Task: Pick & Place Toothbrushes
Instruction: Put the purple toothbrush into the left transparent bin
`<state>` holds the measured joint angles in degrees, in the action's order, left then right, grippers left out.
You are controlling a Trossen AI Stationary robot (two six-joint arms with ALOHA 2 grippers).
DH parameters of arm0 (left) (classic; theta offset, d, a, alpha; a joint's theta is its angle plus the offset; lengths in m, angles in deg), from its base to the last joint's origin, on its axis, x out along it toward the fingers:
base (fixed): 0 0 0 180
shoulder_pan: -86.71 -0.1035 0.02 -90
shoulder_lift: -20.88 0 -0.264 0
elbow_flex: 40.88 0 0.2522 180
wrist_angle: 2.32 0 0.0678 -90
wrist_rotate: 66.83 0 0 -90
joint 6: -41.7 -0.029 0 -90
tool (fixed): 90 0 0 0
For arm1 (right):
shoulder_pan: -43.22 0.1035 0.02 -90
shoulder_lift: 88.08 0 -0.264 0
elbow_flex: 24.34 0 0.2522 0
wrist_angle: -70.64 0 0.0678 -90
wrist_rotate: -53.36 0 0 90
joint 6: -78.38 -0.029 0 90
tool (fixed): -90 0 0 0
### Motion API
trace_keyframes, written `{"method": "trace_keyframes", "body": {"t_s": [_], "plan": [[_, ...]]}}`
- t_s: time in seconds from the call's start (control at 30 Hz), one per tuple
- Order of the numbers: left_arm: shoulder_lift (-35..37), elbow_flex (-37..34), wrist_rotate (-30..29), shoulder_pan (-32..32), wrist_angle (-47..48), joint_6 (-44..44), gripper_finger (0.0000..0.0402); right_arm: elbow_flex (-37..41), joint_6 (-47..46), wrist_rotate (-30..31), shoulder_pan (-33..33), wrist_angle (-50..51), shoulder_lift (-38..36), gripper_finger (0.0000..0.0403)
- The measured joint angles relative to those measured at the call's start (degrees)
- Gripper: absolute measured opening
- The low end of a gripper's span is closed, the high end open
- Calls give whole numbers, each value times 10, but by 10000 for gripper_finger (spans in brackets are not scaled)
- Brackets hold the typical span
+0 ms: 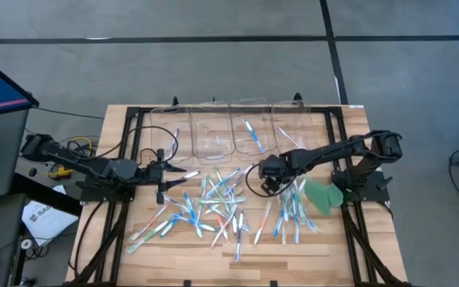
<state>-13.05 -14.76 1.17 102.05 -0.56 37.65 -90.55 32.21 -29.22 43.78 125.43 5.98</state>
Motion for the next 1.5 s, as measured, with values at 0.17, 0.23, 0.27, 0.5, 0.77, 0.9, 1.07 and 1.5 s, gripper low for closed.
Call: {"method": "trace_keyframes", "body": {"t_s": [0.17,0.23,0.27,0.5,0.77,0.9,1.07,1.5], "plan": [[0,0,0,0,0,0,142,0,-23,0,12,-3,0,281],[0,0,0,0,0,0,142,0,-42,0,16,-3,0,281],[0,0,0,0,0,0,142,0,-51,1,17,-3,0,281],[0,0,0,0,0,0,142,0,-96,1,15,-3,0,281],[0,0,0,0,0,0,142,0,-159,1,16,-3,0,281],[0,0,0,0,0,0,142,0,-150,1,15,-3,0,281],[0,0,0,0,0,0,142,0,-149,1,18,-22,0,281],[0,0,0,0,0,1,142,-3,-164,6,16,-39,53,281]]}}
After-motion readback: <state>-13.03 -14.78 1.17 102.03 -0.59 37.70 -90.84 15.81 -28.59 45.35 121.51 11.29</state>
